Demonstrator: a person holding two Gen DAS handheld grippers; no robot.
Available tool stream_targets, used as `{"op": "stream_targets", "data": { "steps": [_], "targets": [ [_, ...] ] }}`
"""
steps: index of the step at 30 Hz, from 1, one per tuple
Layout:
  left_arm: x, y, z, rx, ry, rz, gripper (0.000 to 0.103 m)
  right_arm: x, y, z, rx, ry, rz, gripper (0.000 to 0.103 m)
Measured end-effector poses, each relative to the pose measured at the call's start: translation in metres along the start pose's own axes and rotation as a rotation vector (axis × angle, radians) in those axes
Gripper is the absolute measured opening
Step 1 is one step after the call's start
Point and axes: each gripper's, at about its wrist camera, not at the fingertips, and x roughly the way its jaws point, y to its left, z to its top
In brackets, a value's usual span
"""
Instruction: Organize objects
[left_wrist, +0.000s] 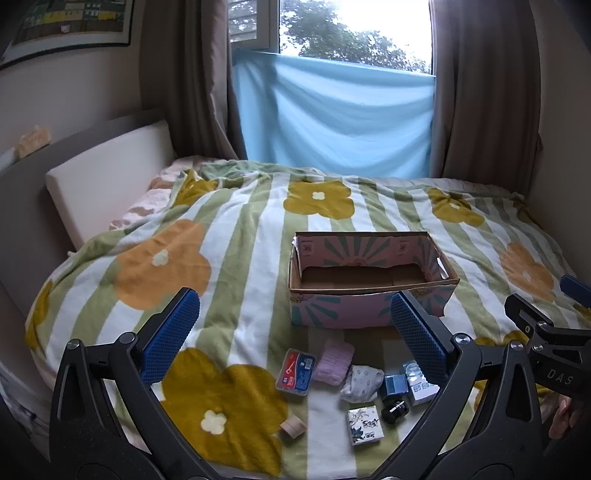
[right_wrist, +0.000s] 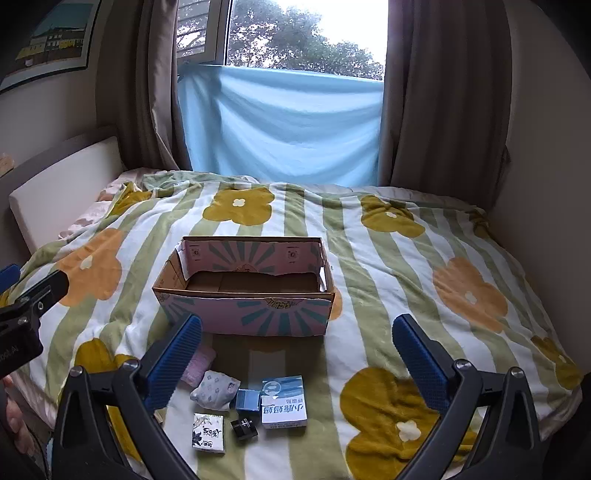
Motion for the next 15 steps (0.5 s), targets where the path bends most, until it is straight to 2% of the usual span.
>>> {"op": "stream_targets", "data": {
  "steps": [4,15],
  "targets": [
    [-0.0010,0.0018,0.0006,-0.008,0.000,-0.019,0.103,-0.0020,0.0001,0.0002,0.003,-0.016,0.011,0.102],
    [-0.0039,0.0051,0.0024,-0.016,-0.007,0.003,0.103,-0.0001,-0.0004,-0.0029,-0.009,-0.018,0.012,0.102]
  ]
}}
